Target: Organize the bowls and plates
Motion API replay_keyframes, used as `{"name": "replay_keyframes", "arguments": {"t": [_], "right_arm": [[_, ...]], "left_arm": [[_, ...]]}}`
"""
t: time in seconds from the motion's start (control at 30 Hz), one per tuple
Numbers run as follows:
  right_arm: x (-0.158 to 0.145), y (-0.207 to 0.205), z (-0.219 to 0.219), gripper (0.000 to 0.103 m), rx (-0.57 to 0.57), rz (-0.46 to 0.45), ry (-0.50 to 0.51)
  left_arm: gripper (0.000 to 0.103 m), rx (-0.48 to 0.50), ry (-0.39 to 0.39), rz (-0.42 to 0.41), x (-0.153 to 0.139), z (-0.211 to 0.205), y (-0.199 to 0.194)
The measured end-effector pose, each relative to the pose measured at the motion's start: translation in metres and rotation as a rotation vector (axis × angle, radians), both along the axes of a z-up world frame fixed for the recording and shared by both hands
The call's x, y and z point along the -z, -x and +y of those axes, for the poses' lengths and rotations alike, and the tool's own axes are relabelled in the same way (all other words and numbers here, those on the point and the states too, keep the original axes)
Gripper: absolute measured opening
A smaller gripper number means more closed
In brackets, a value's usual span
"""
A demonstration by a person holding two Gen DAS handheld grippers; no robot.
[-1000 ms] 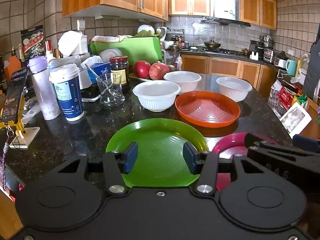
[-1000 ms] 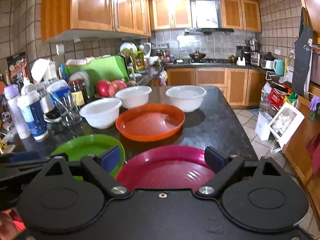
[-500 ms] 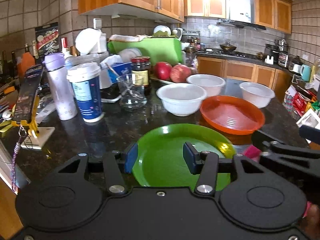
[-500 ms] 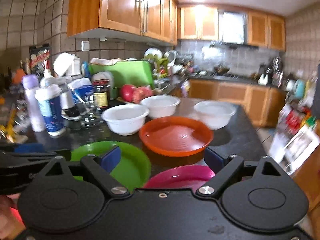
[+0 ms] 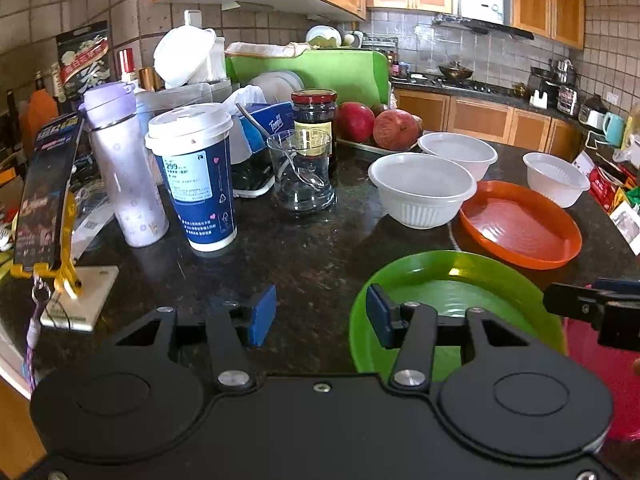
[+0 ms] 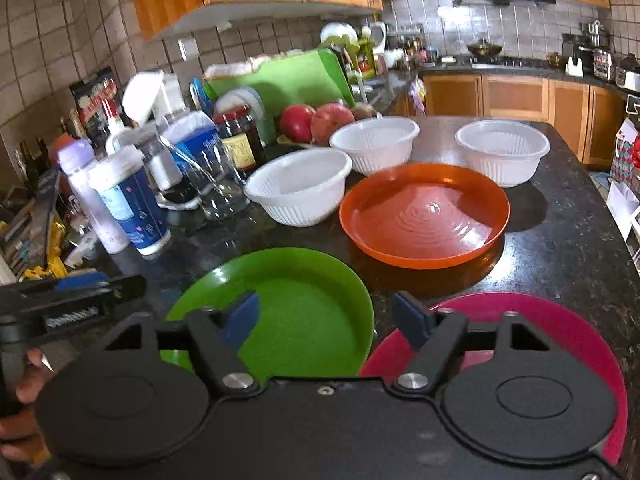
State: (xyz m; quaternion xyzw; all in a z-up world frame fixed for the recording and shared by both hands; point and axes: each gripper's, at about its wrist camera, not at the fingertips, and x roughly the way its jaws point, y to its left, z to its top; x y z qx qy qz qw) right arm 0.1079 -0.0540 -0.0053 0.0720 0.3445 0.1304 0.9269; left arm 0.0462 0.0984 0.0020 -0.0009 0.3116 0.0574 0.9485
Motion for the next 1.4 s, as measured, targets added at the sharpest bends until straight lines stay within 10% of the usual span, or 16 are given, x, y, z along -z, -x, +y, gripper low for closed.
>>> {"name": "replay_keyframes", "arguments": {"t": [0.43, 1.0, 1.4], "right_arm": [[0.012, -0.044, 0.011, 0.076, -0.018, 0.092, 0.084], [0.034, -0.057, 0.014, 0.019, 0.021, 0.190, 0.140], [0.033, -0.047, 0.029, 0.017, 0.027, 0.204, 0.101]], "left_arm": [[0.048, 0.219, 0.055, 0.151, 0.012, 0.013, -0.031], [0.037, 0.228, 0.078, 0.291, 0.033, 0.015, -0.042], [0.020, 0.194, 0.097, 0.281, 0.033, 0.030, -0.037]]}}
